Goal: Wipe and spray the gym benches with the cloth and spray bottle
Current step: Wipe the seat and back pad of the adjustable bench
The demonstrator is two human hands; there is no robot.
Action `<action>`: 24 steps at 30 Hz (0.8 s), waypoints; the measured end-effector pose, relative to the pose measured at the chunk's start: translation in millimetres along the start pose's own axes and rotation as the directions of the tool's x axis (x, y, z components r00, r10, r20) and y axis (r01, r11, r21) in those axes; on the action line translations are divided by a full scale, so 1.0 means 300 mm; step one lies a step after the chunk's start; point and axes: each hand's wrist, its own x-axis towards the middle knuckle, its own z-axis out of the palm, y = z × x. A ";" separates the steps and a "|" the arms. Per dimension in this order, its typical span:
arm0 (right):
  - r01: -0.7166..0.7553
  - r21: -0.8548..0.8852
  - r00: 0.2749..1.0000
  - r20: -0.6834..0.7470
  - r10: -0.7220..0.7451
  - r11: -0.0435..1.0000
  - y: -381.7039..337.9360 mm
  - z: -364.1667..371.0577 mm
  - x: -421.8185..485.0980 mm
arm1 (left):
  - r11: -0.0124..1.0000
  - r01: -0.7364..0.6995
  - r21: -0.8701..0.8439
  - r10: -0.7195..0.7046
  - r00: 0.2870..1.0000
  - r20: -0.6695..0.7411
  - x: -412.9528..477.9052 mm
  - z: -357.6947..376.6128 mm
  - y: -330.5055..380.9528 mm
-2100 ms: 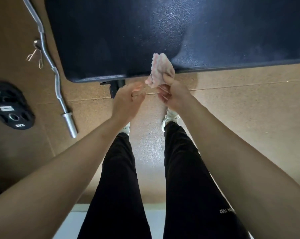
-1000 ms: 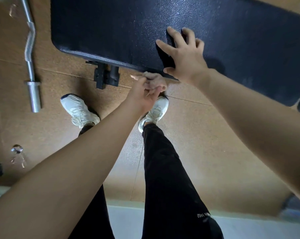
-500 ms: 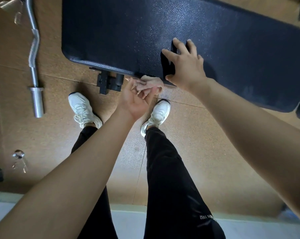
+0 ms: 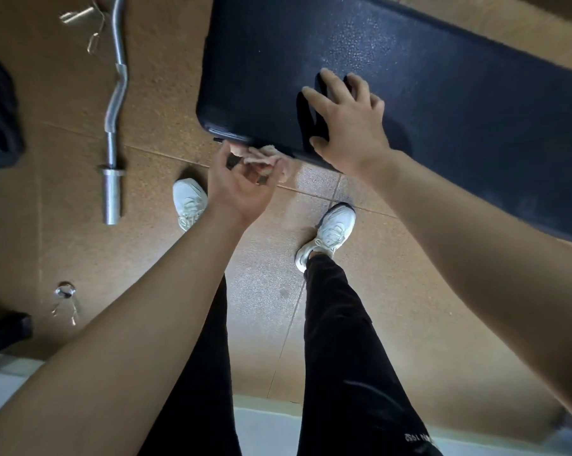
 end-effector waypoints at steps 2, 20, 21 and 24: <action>-0.006 -0.025 1.000 -0.005 0.006 1.000 -0.052 -0.011 0.041 | 0.999 -0.040 0.016 0.040 0.999 -0.012 -0.002 -0.007 0.062; -0.386 0.113 0.909 0.218 0.356 0.916 -0.252 -0.037 0.147 | 0.576 -0.178 0.798 0.170 0.981 0.096 -0.012 0.127 0.477; -0.390 0.116 0.906 0.222 0.359 0.913 -0.251 -0.039 0.149 | 0.528 -0.174 0.831 0.153 0.982 0.108 -0.007 0.150 0.497; -0.402 0.126 0.900 0.237 0.366 0.907 -0.251 -0.044 0.155 | 0.409 -0.156 0.899 0.093 0.987 0.129 0.011 0.229 0.550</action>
